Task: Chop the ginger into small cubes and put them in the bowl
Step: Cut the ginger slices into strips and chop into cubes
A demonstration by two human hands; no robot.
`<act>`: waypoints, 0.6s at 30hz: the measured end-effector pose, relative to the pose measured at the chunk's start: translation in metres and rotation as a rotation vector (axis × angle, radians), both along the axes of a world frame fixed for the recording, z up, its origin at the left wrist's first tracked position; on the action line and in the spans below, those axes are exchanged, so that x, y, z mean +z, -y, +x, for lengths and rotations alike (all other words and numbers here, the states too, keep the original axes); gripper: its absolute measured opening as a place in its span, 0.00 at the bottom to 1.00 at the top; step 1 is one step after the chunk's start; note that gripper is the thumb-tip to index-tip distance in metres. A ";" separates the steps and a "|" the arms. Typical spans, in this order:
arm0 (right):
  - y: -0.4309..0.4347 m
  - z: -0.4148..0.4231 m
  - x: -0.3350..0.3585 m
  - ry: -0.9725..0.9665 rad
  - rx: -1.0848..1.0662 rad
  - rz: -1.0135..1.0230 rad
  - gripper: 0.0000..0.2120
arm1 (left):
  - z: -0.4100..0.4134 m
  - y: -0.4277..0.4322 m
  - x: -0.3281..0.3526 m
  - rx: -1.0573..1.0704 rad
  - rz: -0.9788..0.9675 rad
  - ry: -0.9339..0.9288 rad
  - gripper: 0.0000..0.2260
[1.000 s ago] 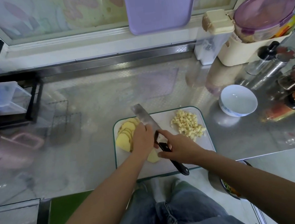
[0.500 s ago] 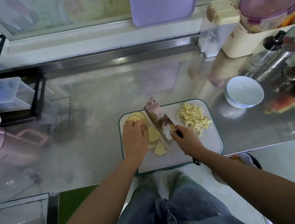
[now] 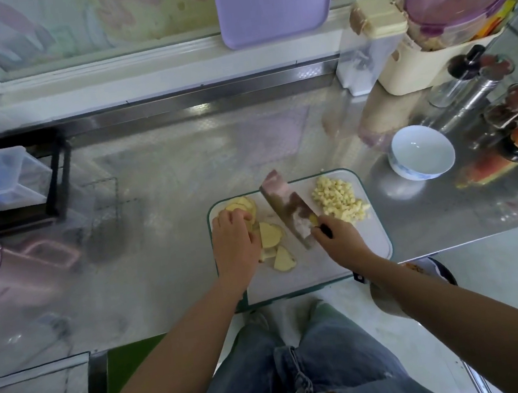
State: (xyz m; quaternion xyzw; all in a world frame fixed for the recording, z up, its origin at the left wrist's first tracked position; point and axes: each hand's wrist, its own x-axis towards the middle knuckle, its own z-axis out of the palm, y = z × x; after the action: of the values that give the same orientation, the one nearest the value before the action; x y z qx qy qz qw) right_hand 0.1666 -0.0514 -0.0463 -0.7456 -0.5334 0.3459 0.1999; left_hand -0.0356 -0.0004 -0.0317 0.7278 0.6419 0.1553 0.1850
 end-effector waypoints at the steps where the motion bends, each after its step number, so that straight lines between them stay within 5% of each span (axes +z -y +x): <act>1: 0.002 0.002 -0.002 0.007 -0.005 -0.017 0.15 | -0.001 -0.001 0.000 0.006 0.003 0.006 0.13; 7: 0.005 0.026 -0.002 0.089 -0.251 -0.024 0.08 | -0.012 -0.009 -0.002 0.113 -0.025 0.031 0.17; 14: 0.000 0.008 -0.004 0.009 -0.096 -0.054 0.13 | -0.024 -0.022 -0.005 0.087 -0.196 0.063 0.21; 18: -0.009 0.012 -0.003 0.015 -0.240 -0.071 0.08 | -0.032 -0.027 -0.008 0.059 -0.186 0.057 0.21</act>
State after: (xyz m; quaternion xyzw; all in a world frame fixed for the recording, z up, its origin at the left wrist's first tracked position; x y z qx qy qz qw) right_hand 0.1786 -0.0422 -0.0495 -0.8132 -0.4292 0.3328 0.2093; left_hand -0.0679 0.0269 -0.0394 0.6836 0.6692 0.1212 0.2651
